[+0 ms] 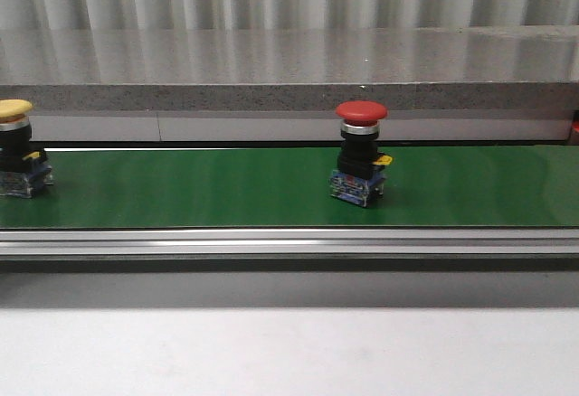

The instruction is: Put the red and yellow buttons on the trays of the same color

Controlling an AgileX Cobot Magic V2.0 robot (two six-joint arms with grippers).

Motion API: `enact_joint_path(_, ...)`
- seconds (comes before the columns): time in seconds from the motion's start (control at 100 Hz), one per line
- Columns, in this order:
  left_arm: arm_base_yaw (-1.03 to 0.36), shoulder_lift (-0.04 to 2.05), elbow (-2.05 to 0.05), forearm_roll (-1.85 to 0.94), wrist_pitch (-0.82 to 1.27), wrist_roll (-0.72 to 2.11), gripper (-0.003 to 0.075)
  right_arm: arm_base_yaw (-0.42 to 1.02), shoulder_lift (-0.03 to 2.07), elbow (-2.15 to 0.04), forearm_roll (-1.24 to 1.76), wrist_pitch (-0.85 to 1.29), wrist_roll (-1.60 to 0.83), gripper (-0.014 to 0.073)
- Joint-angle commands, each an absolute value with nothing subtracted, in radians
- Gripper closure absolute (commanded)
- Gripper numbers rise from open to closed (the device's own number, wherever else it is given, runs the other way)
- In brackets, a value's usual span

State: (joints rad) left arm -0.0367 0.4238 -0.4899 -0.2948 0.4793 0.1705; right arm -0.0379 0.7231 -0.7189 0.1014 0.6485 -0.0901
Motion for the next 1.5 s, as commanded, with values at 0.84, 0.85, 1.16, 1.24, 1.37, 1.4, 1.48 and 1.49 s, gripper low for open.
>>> enact_joint_path(0.84,-0.046,0.424,-0.515,-0.307,0.397,0.175,0.074,-0.035,0.719,-0.745,0.103,0.59,-0.097,0.0661)
enact_joint_path(0.85,-0.046,0.424,-0.515,-0.307,0.397,0.175,0.074,-0.035,0.719,-0.745,0.103,0.59,-0.097,0.0661)
enact_joint_path(1.16,-0.046,0.424,-0.515,-0.307,0.397,0.175,0.074,-0.035,0.719,-0.745,0.103,0.636,-0.097,0.0363)
enact_joint_path(1.24,-0.046,0.424,-0.515,-0.307,0.397,0.175,0.074,-0.035,0.719,-0.745,0.103,0.646,-0.097,0.0174)
enact_joint_path(1.37,-0.046,0.424,-0.515,-0.307,0.397,0.175,0.074,-0.035,0.719,-0.745,0.105,0.639,-0.097,-0.0045)
enact_joint_path(1.4,-0.046,0.424,-0.515,-0.307,0.397,0.175,0.074,-0.035,0.719,-0.745,0.105,0.638,-0.097,-0.0065)
enact_joint_path(1.48,-0.046,0.424,-0.515,-0.307,0.397,0.175,0.074,-0.035,0.719,-0.745,0.111,0.633,-0.097,-0.0072)
enact_joint_path(1.49,-0.046,0.424,-0.515,-0.307,0.397,0.175,0.074,-0.035,0.719,-0.746,0.113,0.633,-0.097,-0.0072)
